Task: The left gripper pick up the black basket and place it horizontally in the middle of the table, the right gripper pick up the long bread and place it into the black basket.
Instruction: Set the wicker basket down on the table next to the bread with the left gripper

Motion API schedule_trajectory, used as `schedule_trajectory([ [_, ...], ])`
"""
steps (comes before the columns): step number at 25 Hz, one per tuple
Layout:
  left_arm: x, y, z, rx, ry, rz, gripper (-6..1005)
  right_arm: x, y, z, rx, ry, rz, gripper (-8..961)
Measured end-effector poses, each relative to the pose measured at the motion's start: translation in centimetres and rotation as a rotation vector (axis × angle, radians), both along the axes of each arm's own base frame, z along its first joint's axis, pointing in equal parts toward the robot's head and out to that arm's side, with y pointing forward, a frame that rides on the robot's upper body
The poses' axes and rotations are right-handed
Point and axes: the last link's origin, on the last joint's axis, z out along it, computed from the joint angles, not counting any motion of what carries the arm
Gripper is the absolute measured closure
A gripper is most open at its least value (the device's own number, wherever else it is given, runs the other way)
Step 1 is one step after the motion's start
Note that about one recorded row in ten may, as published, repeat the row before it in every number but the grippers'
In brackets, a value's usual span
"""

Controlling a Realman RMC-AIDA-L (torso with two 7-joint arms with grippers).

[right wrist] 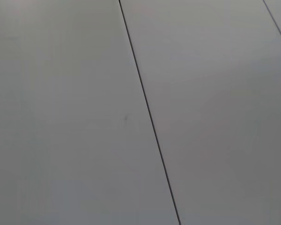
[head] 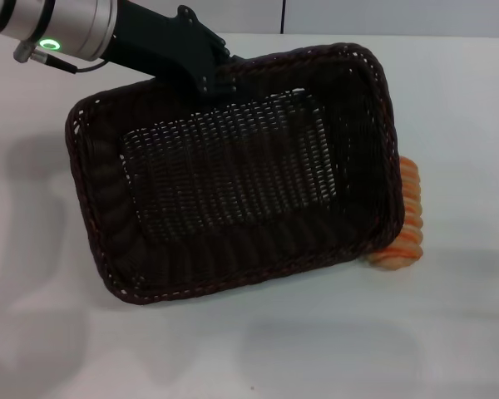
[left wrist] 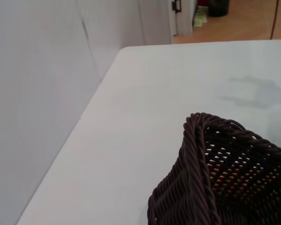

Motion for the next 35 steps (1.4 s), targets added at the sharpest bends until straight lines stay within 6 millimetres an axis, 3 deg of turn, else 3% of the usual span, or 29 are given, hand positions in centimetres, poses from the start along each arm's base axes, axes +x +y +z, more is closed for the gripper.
schedule_trajectory([
  [6,0.0,-0.1,0.1,-0.016,0.007,-0.013,785,0.0,0.2,-0.1,-0.008,0.001,0.0,170],
  [7,-0.3,-0.8,-0.1,-0.096,0.026,-0.042,783,0.0,0.2,-0.1,-0.008,0.002,0.0,170],
  [12,-0.4,-1.2,-0.7,-0.151,0.036,-0.057,778,-0.1,0.2,-0.2,-0.011,0.003,0.0,170],
  [27,-0.1,-0.5,-2.9,-0.115,0.076,-0.053,763,-0.3,0.0,-0.5,-0.045,0.038,0.039,170],
  [33,1.4,0.2,-1.9,-0.017,0.063,-0.11,534,-0.2,0.0,-0.6,-0.052,0.037,0.034,172],
  [35,1.8,0.3,-1.6,0.02,0.058,-0.128,328,-0.1,-0.1,-0.6,-0.053,0.037,0.032,173],
])
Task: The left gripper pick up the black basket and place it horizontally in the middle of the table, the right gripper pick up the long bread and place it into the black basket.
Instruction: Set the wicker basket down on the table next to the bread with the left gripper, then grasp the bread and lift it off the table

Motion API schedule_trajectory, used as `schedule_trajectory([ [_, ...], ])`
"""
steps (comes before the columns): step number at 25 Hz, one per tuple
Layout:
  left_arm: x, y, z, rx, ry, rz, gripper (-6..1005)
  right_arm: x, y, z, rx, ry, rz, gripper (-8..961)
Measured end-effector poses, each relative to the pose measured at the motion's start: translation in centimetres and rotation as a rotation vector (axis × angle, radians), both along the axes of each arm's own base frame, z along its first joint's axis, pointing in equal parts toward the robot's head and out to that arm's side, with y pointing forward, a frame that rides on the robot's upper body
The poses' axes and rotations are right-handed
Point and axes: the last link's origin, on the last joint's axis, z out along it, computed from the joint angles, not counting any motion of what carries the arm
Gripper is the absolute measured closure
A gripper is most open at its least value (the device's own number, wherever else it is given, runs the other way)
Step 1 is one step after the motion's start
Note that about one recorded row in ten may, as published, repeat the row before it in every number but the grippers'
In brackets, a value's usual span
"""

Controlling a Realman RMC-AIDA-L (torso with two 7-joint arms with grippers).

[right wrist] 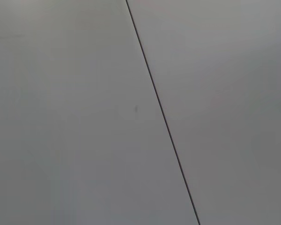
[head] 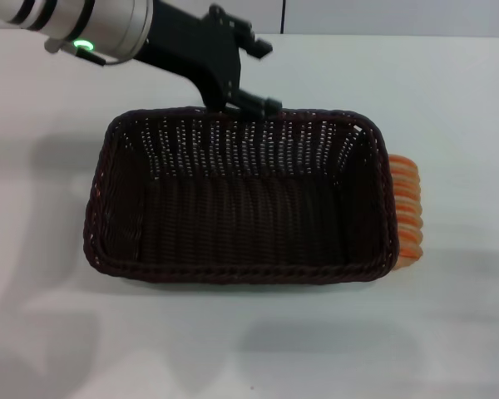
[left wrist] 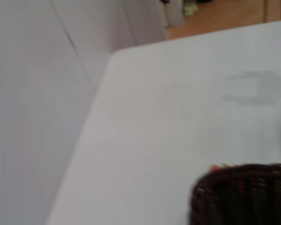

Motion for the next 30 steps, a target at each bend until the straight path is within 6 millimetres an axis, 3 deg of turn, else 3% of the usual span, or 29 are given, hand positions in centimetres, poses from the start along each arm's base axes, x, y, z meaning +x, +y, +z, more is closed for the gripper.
schedule_trajectory([
  [4,0.4,0.3,0.5,0.074,-0.041,-0.015,270,0.1,-0.1,0.0,-0.002,-0.002,-0.005,175],
  [9,1.2,0.9,2.6,0.349,-0.198,-0.058,227,0.2,0.2,-0.2,-0.019,0.002,-0.009,176],
  [15,1.3,0.5,3.4,0.445,-0.27,-0.047,217,-0.1,0.8,-0.4,-0.042,0.0,0.007,176],
  [22,-0.5,0.4,5.3,0.837,-0.363,-0.01,217,-1.2,2.1,-1.0,-0.076,-0.013,0.066,177],
  [30,-2.3,-1.7,6.0,1.288,-0.278,-0.067,216,-1.9,2.4,-1.8,-0.122,-0.015,0.101,177],
])
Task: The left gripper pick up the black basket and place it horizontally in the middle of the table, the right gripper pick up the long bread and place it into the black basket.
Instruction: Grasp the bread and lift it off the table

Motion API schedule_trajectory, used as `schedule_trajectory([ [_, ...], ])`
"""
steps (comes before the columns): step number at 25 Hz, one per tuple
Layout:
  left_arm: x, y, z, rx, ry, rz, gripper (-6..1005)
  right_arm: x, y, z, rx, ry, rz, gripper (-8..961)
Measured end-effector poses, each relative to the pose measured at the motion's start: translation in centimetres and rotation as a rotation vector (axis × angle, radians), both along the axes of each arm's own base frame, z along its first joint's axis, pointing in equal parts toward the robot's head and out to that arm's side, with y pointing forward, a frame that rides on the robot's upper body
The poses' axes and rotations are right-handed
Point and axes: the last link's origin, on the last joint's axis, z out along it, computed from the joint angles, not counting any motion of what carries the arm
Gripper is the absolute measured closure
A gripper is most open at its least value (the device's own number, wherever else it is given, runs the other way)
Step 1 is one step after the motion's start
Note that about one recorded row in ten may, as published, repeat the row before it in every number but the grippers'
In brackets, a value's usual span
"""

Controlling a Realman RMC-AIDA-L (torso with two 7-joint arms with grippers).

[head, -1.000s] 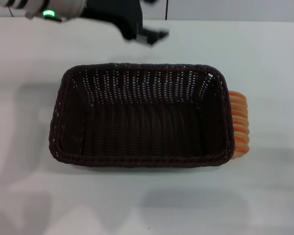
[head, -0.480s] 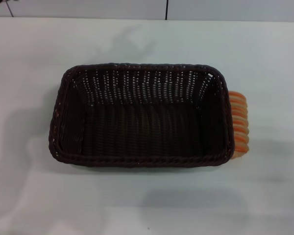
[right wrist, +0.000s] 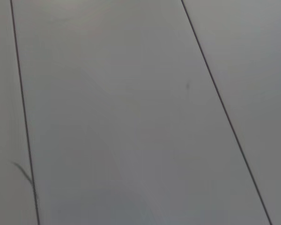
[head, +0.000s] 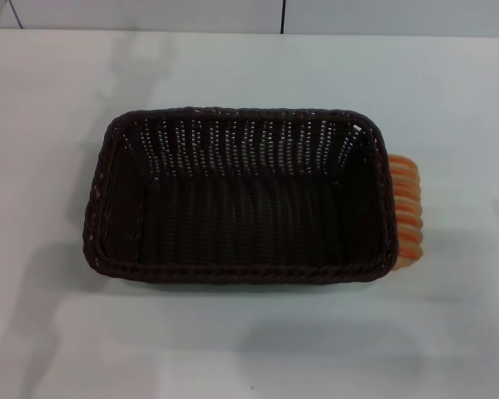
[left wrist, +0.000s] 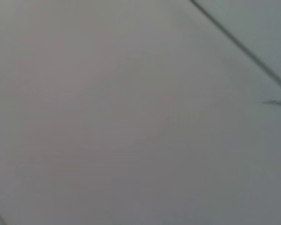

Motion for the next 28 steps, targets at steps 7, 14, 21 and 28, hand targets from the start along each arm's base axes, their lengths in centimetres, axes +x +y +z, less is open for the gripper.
schedule_trajectory([
  [7,-2.5,-2.1,-0.9,0.239,-0.016,-0.062,218,-0.4,-0.1,-0.6,-0.043,-0.016,0.031,176],
  [14,-9.3,-3.2,-0.6,0.204,-0.418,-0.122,220,-1.2,-0.5,-1.7,-0.144,-0.073,0.128,177],
  [21,-17.1,-4.2,0.2,0.2,-0.637,0.02,217,-0.5,-2.0,-3.3,-0.247,-0.093,0.097,177],
  [28,-19.7,-4.3,-0.1,0.2,-0.649,0.082,218,0.7,-1.2,-5.2,-0.368,-0.117,0.001,176],
])
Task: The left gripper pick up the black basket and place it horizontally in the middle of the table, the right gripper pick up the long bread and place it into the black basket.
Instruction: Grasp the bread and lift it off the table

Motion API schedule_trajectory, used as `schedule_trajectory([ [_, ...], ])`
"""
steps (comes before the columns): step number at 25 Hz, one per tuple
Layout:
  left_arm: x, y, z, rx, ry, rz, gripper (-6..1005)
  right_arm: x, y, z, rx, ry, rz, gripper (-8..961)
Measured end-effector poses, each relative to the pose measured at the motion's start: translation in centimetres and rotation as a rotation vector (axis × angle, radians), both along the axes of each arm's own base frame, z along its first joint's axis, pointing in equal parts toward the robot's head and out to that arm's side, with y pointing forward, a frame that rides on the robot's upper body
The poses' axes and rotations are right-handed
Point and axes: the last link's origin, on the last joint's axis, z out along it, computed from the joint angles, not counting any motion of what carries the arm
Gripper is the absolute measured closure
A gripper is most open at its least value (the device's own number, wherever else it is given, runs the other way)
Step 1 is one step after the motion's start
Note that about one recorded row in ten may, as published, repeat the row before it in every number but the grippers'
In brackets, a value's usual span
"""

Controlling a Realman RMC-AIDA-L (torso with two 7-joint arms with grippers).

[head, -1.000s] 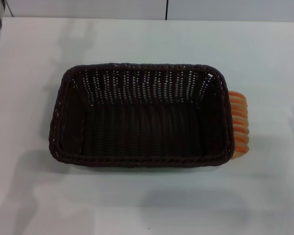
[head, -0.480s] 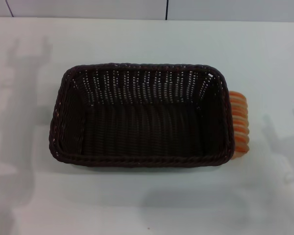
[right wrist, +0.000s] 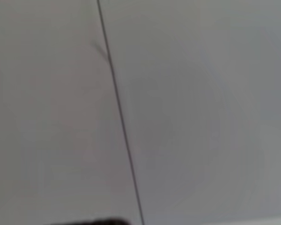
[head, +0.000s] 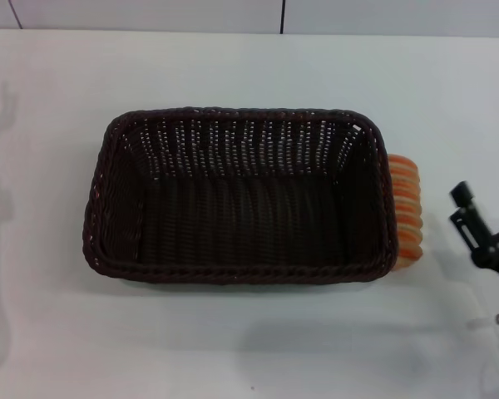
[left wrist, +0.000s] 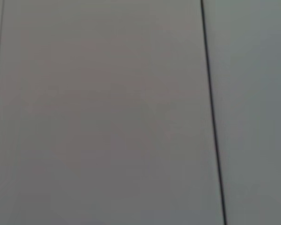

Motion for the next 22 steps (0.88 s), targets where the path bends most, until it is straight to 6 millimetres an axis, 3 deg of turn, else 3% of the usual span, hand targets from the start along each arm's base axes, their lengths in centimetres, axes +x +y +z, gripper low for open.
schedule_trajectory([
  [3,-0.4,-0.2,-0.2,0.0,-0.009,0.005,218,0.1,0.8,-1.1,-0.065,-0.017,-0.031,176],
  [22,-0.5,0.2,-1.0,-0.044,0.005,0.006,218,-0.7,3.4,-3.4,-0.205,-0.049,-0.051,208],
])
